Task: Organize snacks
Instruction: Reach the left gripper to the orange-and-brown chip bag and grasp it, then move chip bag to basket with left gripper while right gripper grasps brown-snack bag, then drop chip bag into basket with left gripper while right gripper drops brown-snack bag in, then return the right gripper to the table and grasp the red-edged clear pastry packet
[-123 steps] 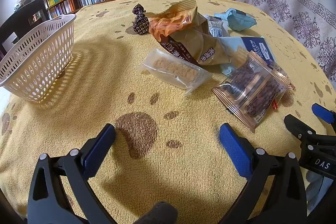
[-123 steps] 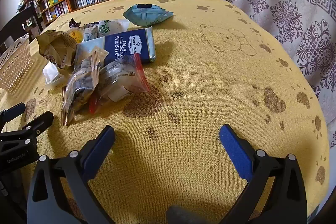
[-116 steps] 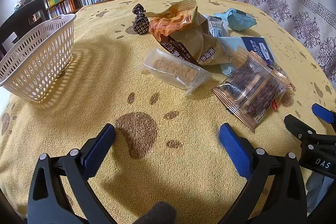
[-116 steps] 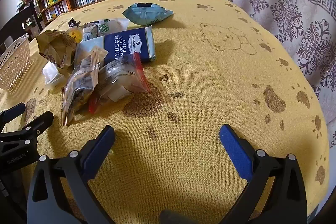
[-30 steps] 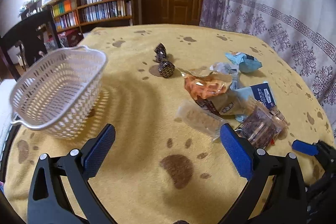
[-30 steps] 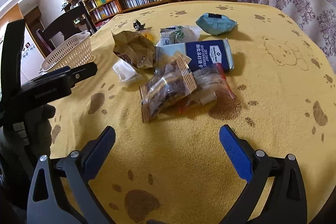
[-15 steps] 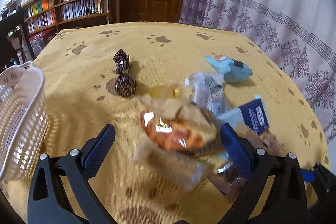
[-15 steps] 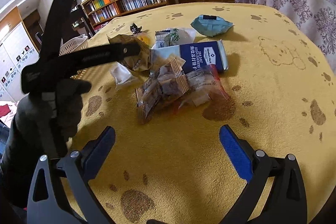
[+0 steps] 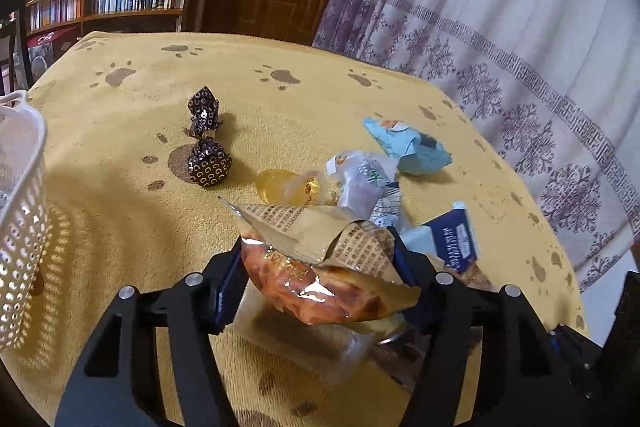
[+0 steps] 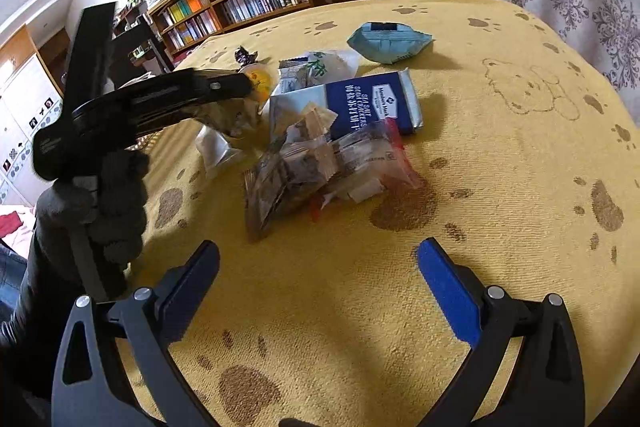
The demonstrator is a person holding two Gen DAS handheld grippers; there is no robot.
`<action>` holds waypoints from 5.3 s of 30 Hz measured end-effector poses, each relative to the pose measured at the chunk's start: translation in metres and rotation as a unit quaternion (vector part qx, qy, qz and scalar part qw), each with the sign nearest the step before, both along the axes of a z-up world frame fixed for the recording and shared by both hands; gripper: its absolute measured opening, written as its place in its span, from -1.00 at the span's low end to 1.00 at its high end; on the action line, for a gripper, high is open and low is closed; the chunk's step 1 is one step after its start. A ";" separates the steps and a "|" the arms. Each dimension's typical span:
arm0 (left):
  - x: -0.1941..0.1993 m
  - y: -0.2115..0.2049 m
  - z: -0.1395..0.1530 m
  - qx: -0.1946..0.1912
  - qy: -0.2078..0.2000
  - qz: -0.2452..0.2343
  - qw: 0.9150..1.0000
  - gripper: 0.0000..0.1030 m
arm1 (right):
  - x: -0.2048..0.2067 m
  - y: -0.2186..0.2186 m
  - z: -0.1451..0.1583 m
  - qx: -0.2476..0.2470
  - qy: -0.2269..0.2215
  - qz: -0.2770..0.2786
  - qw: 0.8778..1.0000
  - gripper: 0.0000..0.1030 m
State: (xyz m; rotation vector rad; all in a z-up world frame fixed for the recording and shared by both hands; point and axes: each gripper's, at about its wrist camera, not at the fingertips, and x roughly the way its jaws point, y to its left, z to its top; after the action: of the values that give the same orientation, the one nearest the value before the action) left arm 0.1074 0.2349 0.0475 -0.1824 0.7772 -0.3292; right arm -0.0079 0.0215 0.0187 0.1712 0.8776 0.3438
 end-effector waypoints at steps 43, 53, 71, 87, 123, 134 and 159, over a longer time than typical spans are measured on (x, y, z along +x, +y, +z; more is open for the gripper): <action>-0.054 0.077 0.090 -0.017 -0.100 0.130 0.986 0.26 | 0.070 0.080 -0.002 -0.072 -0.007 -0.004 0.997 0.18; -0.060 0.110 0.109 0.004 -0.128 0.194 0.973 0.26 | 0.074 0.091 -0.006 -0.116 -0.015 -0.024 0.993 0.15; -0.058 0.199 0.109 -0.003 -0.099 0.313 0.944 0.56 | 0.056 0.078 0.007 -0.084 -0.032 -0.035 0.995 -0.01; -0.073 0.199 0.122 0.005 -0.129 0.327 0.936 0.70 | 0.045 0.075 0.040 -0.043 -0.071 -0.030 0.996 -0.01; -0.130 0.252 0.162 -0.034 -0.197 0.402 0.894 0.80 | 0.103 0.289 0.093 -0.009 -0.081 0.171 0.982 0.21; -0.123 0.240 0.162 -0.025 -0.198 0.382 0.902 0.81 | 0.086 0.261 0.083 -0.019 -0.089 0.143 0.986 0.21; -0.120 0.208 0.162 -0.001 -0.201 0.349 0.915 0.82 | 0.050 0.037 0.054 -0.033 -0.093 -0.088 0.991 0.37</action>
State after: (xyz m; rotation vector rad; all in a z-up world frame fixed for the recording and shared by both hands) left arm -0.0130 0.4428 0.2093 -0.3677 0.2656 0.3088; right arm 0.0425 0.0583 0.0730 0.1516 0.6832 0.1634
